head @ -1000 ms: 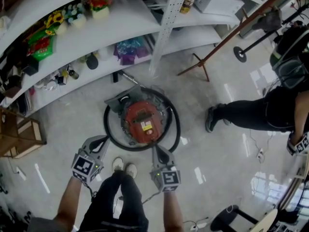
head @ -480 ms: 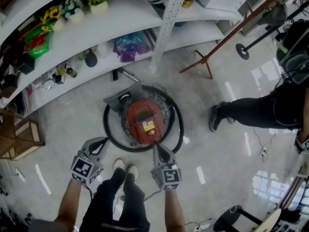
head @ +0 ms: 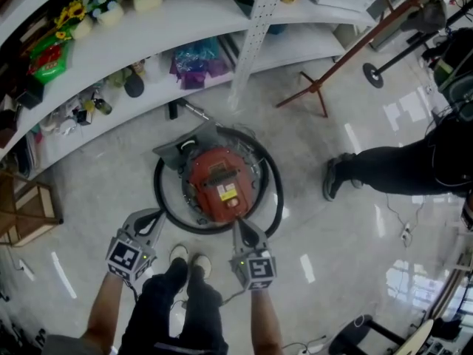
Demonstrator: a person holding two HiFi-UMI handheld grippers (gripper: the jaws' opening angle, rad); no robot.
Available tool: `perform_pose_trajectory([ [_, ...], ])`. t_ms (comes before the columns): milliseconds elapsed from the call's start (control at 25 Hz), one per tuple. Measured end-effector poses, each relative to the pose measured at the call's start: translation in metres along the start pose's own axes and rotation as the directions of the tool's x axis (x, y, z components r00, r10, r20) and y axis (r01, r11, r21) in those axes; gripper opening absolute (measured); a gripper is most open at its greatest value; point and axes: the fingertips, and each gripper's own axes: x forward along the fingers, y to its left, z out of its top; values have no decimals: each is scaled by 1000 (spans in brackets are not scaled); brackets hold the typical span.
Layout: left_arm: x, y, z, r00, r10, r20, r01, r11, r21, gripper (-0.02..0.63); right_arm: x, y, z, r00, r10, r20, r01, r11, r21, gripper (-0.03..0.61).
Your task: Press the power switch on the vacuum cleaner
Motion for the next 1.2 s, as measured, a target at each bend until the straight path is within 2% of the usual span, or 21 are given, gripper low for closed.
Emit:
perform_pose_trajectory([
  [560,20,7,-33,1000,-6,7,6,998,61,8,36,-16,-46,1000,-5,-1,5,1000,-3,2],
  [1200,25,8,-55,1000,5,17,-6,998,56,8,78,-33,-91,1000,10,-27,-9,1000,26,2],
])
